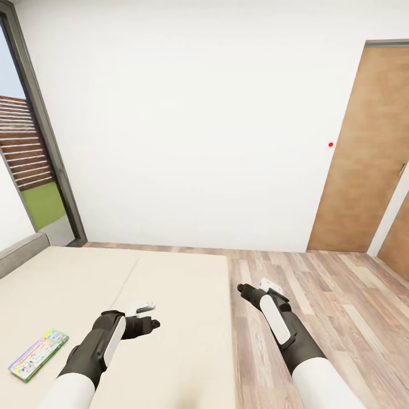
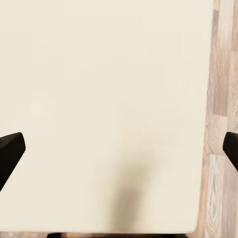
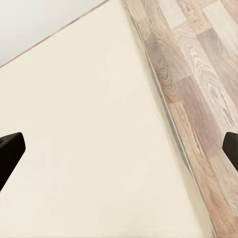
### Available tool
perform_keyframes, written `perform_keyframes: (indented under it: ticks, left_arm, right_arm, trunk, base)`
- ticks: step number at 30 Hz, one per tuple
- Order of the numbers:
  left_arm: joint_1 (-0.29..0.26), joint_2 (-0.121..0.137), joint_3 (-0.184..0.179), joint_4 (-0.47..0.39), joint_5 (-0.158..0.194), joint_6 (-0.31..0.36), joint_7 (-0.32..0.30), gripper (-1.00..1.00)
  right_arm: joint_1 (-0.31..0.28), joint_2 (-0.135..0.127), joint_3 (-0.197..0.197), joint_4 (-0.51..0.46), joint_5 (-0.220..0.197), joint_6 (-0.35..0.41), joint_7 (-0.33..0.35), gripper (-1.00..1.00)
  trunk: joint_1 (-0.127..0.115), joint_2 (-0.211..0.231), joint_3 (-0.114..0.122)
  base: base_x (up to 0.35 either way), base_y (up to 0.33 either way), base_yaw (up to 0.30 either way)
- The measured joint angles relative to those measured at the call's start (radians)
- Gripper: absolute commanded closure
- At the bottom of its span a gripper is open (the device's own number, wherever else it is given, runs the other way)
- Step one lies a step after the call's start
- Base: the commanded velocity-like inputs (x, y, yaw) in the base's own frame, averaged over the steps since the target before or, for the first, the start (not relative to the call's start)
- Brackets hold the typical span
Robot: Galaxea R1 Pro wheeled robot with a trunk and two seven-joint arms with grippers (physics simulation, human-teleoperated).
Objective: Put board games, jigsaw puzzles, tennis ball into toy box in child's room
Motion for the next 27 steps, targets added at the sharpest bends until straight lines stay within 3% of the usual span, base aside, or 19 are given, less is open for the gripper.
perform_keyframes:
  ticks: [16, 27]
  left_arm:
    - [0.0, -0.001, 0.0, 0.0, 0.0, 0.0, 0.0, -1.0]
    - [0.0, -0.001, 0.0, 0.0, 0.0, 0.0, 0.0, -1.0]
  right_arm:
    - [0.0, -0.001, 0.0, 0.0, -0.001, 0.0, 0.0, -1.0]
    - [0.0, 0.0, 0.0, 0.0, 0.0, 0.0, 0.0, -1.0]
  trunk:
    - [0.0, 0.0, 0.007]
    - [0.0, 0.0, 0.008]
  base:
    - [0.0, 0.124, -0.111]
    - [0.0, 0.107, -0.026]
